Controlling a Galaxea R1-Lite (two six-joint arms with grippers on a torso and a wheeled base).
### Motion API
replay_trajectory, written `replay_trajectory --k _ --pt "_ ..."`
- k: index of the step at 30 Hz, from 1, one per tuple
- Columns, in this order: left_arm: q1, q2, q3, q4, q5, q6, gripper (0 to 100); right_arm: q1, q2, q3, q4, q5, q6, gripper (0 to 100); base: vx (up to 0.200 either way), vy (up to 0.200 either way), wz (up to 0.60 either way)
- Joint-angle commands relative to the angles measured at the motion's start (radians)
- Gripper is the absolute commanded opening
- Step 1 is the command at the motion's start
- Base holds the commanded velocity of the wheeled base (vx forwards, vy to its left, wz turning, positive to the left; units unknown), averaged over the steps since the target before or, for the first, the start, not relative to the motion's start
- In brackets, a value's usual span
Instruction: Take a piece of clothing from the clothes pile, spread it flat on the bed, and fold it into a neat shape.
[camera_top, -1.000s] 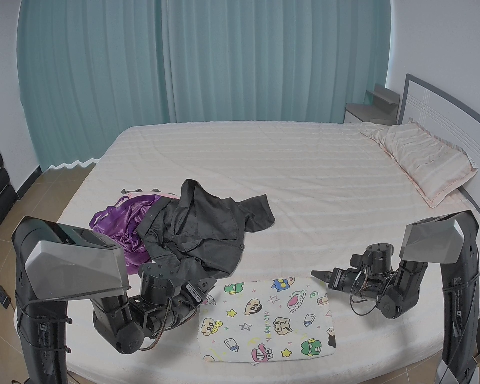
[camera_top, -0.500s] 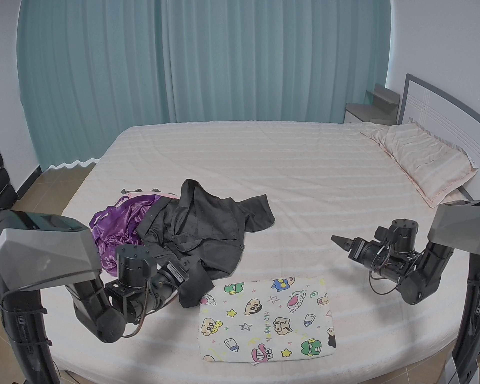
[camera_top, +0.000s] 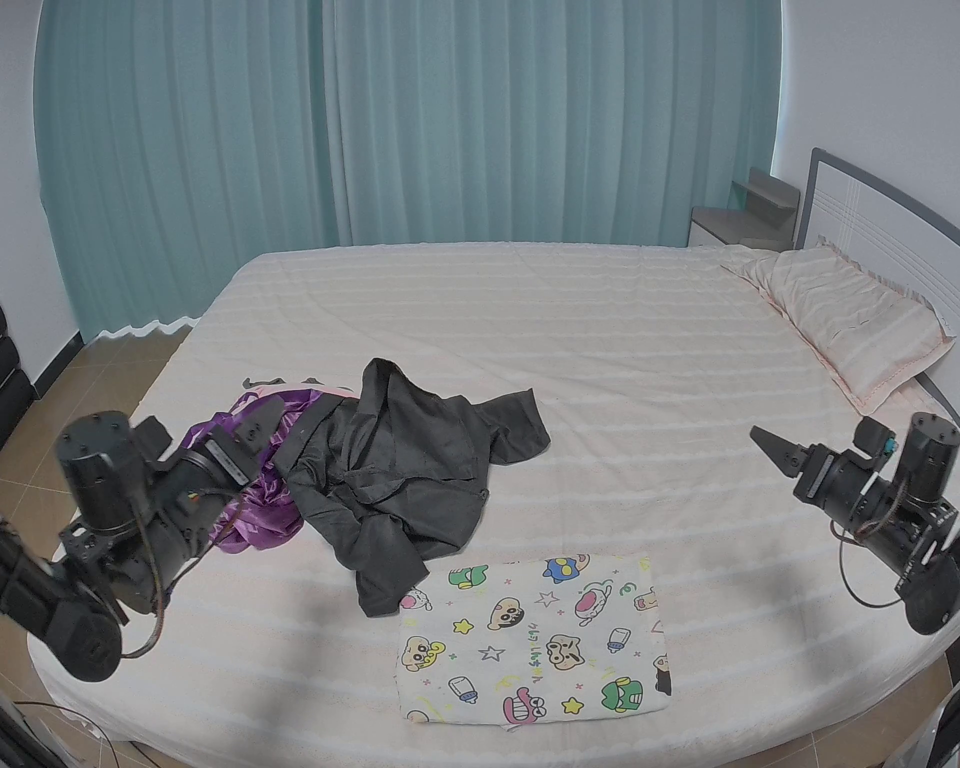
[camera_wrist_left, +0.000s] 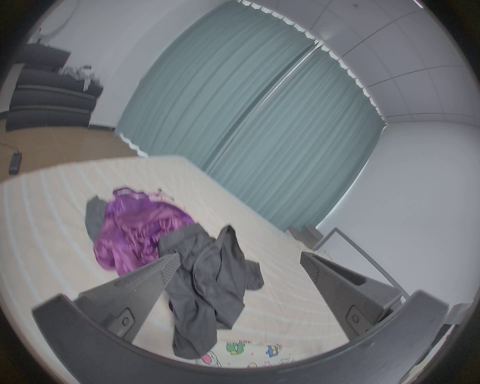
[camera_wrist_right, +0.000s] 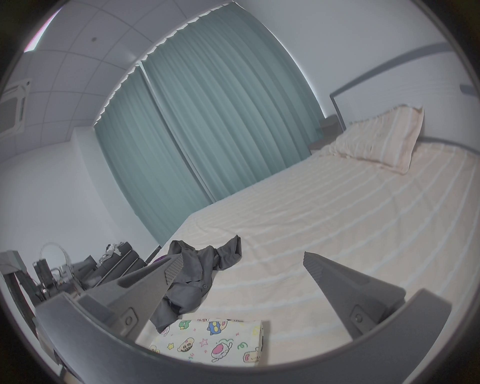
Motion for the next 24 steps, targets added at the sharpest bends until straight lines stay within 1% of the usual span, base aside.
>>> replay_trajectory --k 1,4,6,7,8,9,10,12,13,15,16,18,19,20,21,22,24 --pt "0.024 -0.372 0.14 0.004 0.073 0.145 100 -0.01 -0.372 0.211 0.004 -0.001 -0.082 100 0.0 0.0 0.0" --pt "0.024 -0.509 0.192 0.024 0.094 0.222 100 -0.011 -0.498 0.275 0.016 -0.001 -0.086 100 0.0 0.0 0.0" --pt "0.024 -0.587 0.218 0.056 0.111 0.274 100 -0.019 -0.558 0.284 0.05 -0.006 -0.089 100 0.0 0.0 0.0" --pt "0.024 -0.601 0.221 0.062 0.116 0.281 100 -0.022 -0.568 0.284 0.06 -0.009 -0.089 100 0.0 0.0 0.0" --pt "0.023 -0.687 0.238 0.107 0.137 0.324 100 -0.056 -0.645 0.284 0.134 -0.02 -0.094 100 0.0 0.0 0.0" --pt "0.021 -0.733 0.244 0.137 0.149 0.346 100 -0.071 -0.691 0.284 0.171 -0.02 -0.098 100 0.0 0.0 0.0" --pt "0.021 -0.77 0.246 0.168 0.159 0.364 100 -0.076 -0.734 0.284 0.202 -0.018 -0.106 100 0.0 0.0 0.0" --pt "0.021 -0.922 0.24 0.306 0.185 0.416 100 -0.079 -0.895 0.284 0.346 -0.018 -0.154 100 0.0 0.0 0.0" --pt "0.021 -0.948 0.238 0.337 0.188 0.423 100 -0.08 -0.924 0.284 0.376 -0.018 -0.166 100 0.0 0.0 0.0" --pt "0.023 -1.087 0.234 0.498 0.192 0.464 100 -0.083 -1.084 0.284 0.56 -0.018 -0.237 100 0.0 0.0 0.0" --pt "0.023 -1.087 0.234 0.498 0.192 0.464 100 -0.083 -1.084 0.284 0.56 -0.018 -0.237 100 0.0 0.0 0.0" --pt "0.023 -1.265 0.231 0.713 0.192 0.528 100 -0.083 -1.303 0.278 0.817 -0.02 -0.338 100 0.0 0.0 0.0" --pt "0.023 -1.299 0.226 0.752 0.192 0.541 100 -0.083 -1.346 0.27 0.869 -0.02 -0.359 100 0.0 0.0 0.0" --pt "0.023 -1.299 0.226 0.752 0.192 0.541 100 -0.083 -1.346 0.27 0.869 -0.02 -0.359 100 0.0 0.0 0.0" --pt "0.026 -1.415 0.204 0.892 0.195 0.588 100 -0.085 -1.51 0.226 1.085 -0.02 -0.427 100 0.0 0.0 0.0" --pt "0.03 -1.446 0.198 0.929 0.195 0.605 100 -0.085 -1.555 0.203 1.156 -0.02 -0.439 100 0.0 0.0 0.0" --pt "0.059 -1.527 0.185 1.006 0.195 0.647 100 -0.087 -1.671 0.123 1.361 -0.02 -0.454 100 0.0 0.0 0.0"
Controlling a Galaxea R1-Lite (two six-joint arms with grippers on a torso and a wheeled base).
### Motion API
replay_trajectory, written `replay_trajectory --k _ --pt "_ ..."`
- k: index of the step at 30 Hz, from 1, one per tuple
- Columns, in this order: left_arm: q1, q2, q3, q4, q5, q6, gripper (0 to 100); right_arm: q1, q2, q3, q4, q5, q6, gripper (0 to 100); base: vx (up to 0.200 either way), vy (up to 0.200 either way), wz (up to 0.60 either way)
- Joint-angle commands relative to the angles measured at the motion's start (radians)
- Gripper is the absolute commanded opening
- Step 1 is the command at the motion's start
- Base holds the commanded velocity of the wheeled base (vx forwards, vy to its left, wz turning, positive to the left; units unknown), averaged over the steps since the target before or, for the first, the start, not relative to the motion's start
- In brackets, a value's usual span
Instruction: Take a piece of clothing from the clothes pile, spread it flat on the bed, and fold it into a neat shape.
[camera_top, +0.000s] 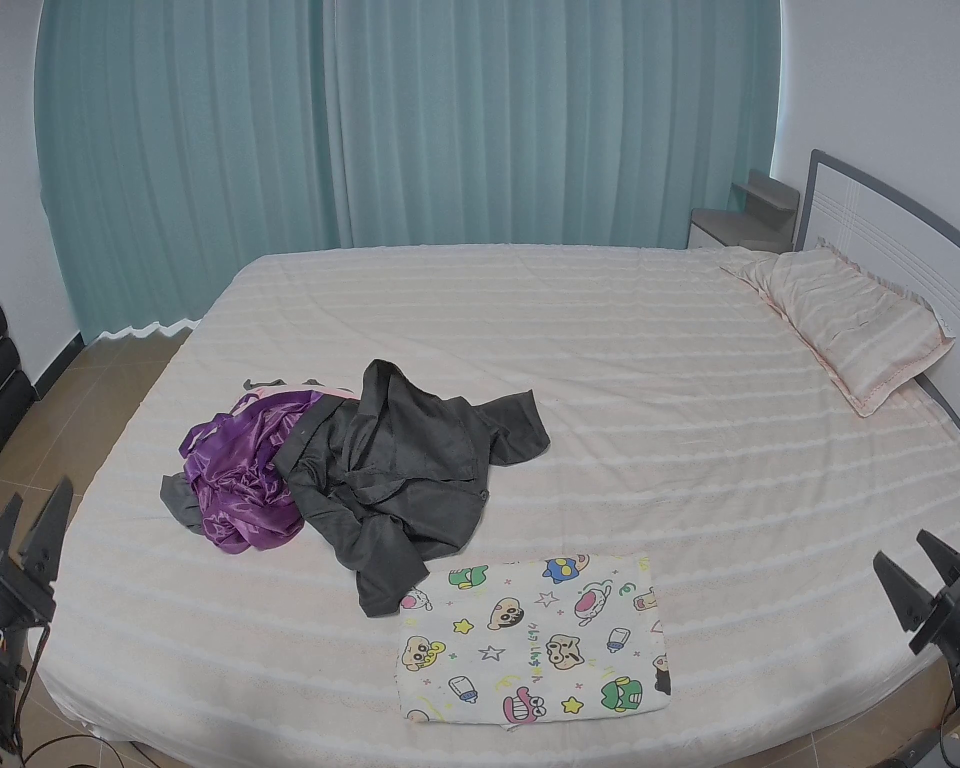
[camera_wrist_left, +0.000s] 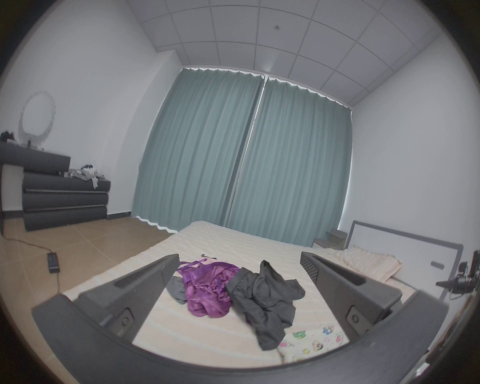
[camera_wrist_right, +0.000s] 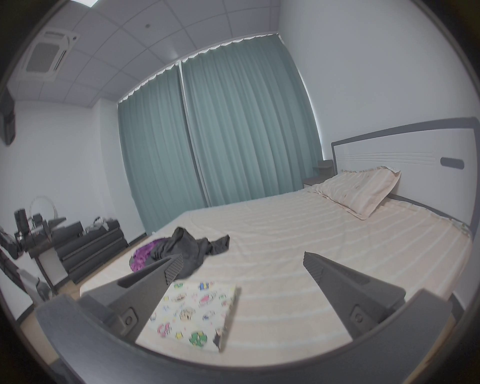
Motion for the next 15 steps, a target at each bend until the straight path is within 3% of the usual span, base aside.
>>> replay_trajectory --k 1,4,8,12,15 --pt "0.052 -0.538 -0.033 0.439 0.024 0.196 100 -0.018 -0.667 -0.165 0.698 -0.004 -0.192 100 0.0 0.0 0.0" --pt "0.113 -0.586 -0.022 0.477 0.026 0.235 100 -0.035 -0.727 -0.231 0.875 -0.012 -0.201 100 0.0 0.0 0.0" --pt "0.199 -0.586 -0.025 0.482 0.03 0.238 100 -0.035 -0.727 -0.235 0.868 -0.106 -0.215 100 0.0 0.0 0.0" --pt "0.314 -0.622 -0.021 0.534 0.021 0.273 100 -0.035 -0.727 -0.203 0.867 -0.188 -0.289 100 0.0 0.0 0.0" --pt "0.308 -0.633 -0.019 0.563 0.026 0.273 100 -0.035 -0.727 -0.172 0.867 -0.234 -0.313 100 0.0 0.0 0.0"
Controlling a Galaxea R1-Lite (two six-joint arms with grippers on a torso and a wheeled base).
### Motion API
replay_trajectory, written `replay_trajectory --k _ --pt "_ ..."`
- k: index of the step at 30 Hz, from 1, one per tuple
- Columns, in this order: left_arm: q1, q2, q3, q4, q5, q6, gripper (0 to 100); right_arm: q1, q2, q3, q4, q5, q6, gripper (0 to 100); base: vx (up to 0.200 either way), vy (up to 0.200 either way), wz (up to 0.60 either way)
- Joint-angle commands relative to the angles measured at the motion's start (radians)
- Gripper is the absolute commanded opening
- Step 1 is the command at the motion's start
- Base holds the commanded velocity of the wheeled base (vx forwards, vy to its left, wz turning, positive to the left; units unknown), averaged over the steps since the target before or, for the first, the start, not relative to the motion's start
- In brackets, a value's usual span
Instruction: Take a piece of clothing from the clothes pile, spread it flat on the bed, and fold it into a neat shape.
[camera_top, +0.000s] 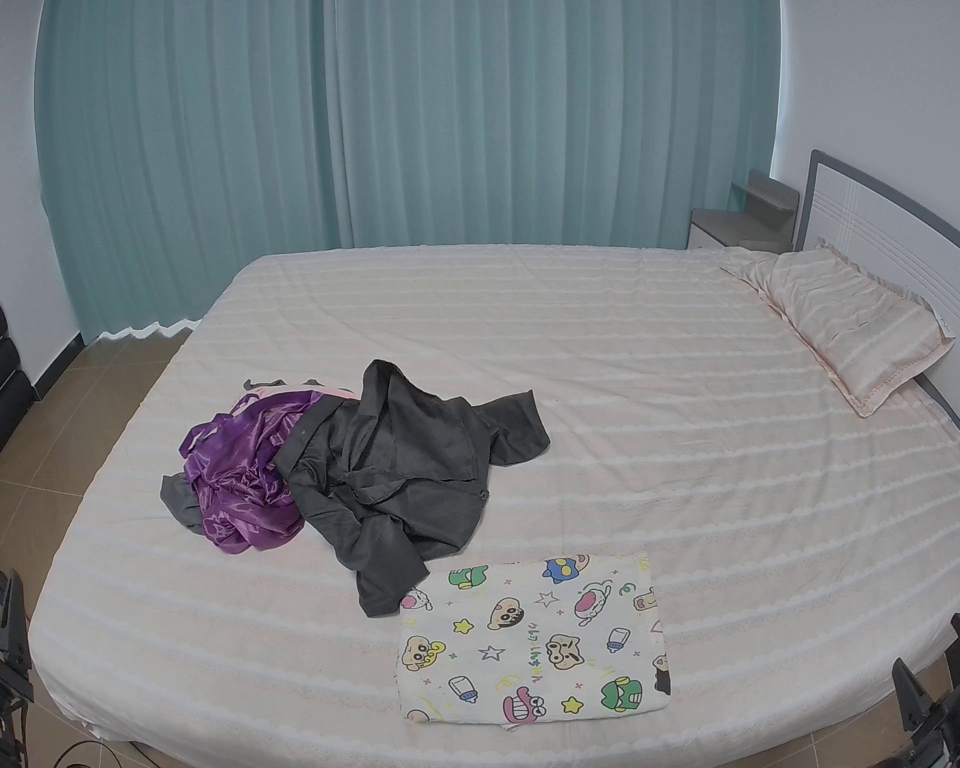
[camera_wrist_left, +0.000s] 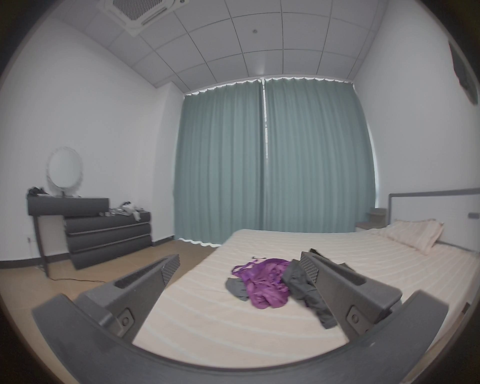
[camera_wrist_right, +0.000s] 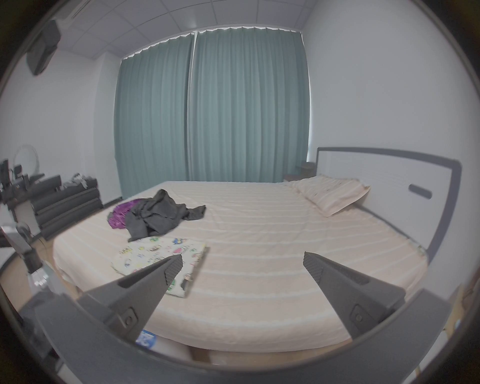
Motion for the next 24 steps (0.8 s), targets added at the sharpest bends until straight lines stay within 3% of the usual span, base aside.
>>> replay_trajectory --k 1,13,18,20,22,24 --pt "0.09 -0.156 0.002 0.093 0.007 0.048 100 -0.009 -0.142 0.005 0.014 -0.11 -0.087 100 0.0 0.0 0.0" --pt "0.09 -0.158 0.139 0.13 0.017 0.055 100 -0.013 -0.131 0.03 0.031 -0.288 -0.15 100 0.0 0.0 0.0" --pt "0.088 -0.159 0.142 0.144 0.014 0.049 100 -0.013 -0.129 0.03 0.034 -0.29 -0.144 100 0.0 0.0 0.0" --pt "0.084 -0.17 0.142 0.144 0.006 0.049 100 -0.01 -0.142 0.033 0.031 -0.253 -0.142 100 0.0 0.0 0.0" --pt "0.07 -0.199 0.145 0.139 -0.042 0.049 100 -0.01 -0.14 0.055 0.005 -0.115 -0.095 100 0.0 0.0 0.0" --pt "0.07 -0.199 0.149 0.136 -0.123 0.042 100 -0.01 -0.14 0.094 -0.067 0.002 0.007 100 0.0 0.0 0.0"
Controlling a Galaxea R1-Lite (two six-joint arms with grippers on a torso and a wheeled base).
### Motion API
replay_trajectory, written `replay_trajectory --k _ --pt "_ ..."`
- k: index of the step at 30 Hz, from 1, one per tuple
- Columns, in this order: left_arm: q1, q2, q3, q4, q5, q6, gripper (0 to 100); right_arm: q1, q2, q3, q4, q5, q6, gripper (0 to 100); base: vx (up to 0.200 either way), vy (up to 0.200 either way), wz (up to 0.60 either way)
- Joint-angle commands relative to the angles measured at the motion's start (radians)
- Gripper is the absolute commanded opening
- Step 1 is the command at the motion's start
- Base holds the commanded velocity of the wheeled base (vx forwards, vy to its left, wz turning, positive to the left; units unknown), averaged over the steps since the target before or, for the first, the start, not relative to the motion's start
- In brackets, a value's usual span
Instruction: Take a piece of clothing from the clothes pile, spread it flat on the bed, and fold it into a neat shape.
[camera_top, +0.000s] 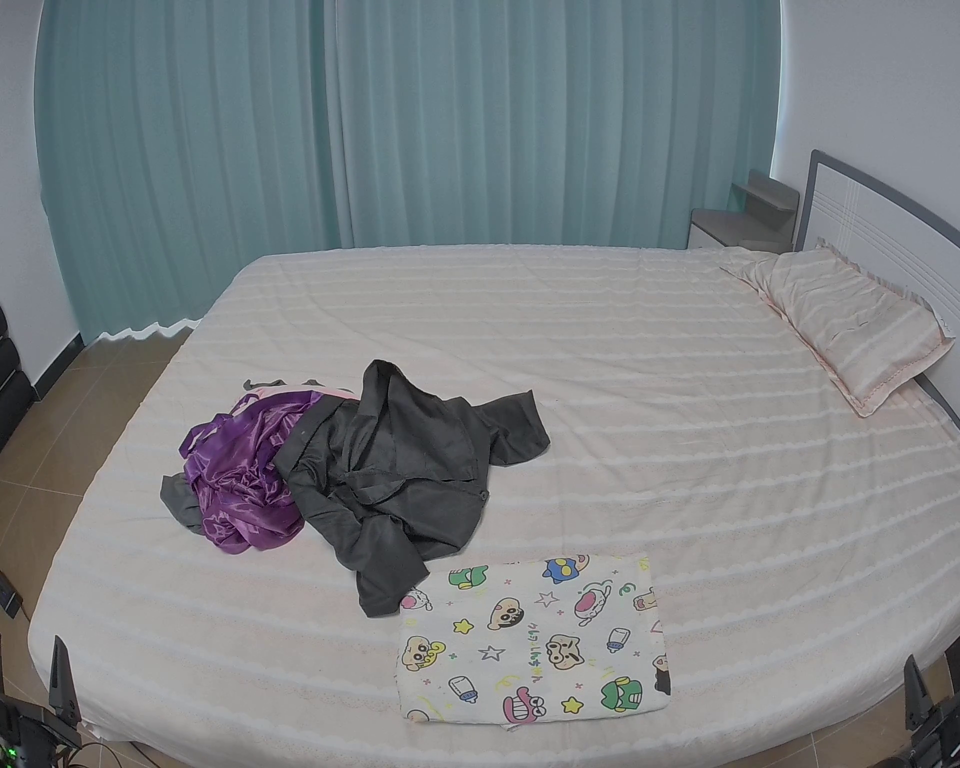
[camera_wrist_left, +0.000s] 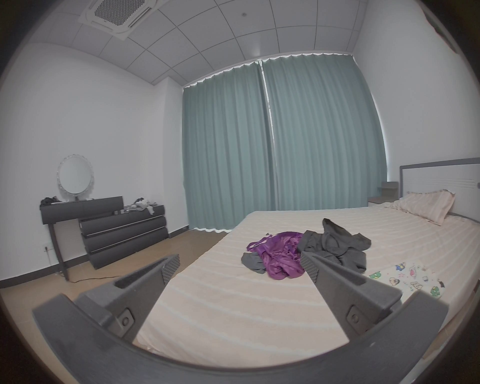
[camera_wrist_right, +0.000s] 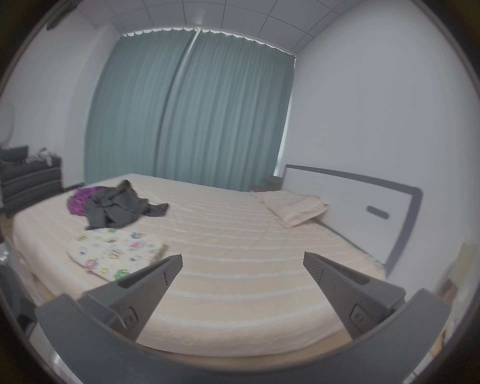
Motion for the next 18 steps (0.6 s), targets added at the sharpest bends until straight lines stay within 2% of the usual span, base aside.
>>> replay_trajectory --k 1,3,5,8,12,15,18 --pt "-0.012 -0.024 0.017 -0.008 -0.126 -0.017 100 0.002 -0.009 0.072 -0.121 0.191 0.159 100 0.0 0.0 0.0" --pt "-0.012 -0.024 0.017 -0.008 -0.2 -0.057 100 0.002 -0.009 0.104 -0.211 0.205 0.219 100 0.0 0.0 0.0" --pt "-0.012 -0.024 0.018 0.007 -0.275 -0.083 100 0.002 -0.009 0.11 -0.223 0.205 0.214 100 0.0 0.0 0.0" --pt "-0.012 -0.024 0.017 0.043 -0.367 -0.054 100 0.002 -0.009 0.11 -0.223 0.205 0.204 100 0.0 0.0 0.0" --pt "-0.012 -0.024 0.017 0.043 -0.376 -0.041 100 0.0 -0.009 0.11 -0.22 0.193 0.132 100 0.0 0.0 0.0" --pt "-0.012 -0.024 0.017 0.044 -0.378 -0.043 100 0.0 -0.009 0.129 -0.272 0.168 -0.033 100 0.0 0.0 0.0" --pt "-0.012 -0.024 0.017 0.044 -0.378 -0.043 100 0.0 -0.009 0.129 -0.276 0.185 -0.054 100 0.0 0.0 0.0"
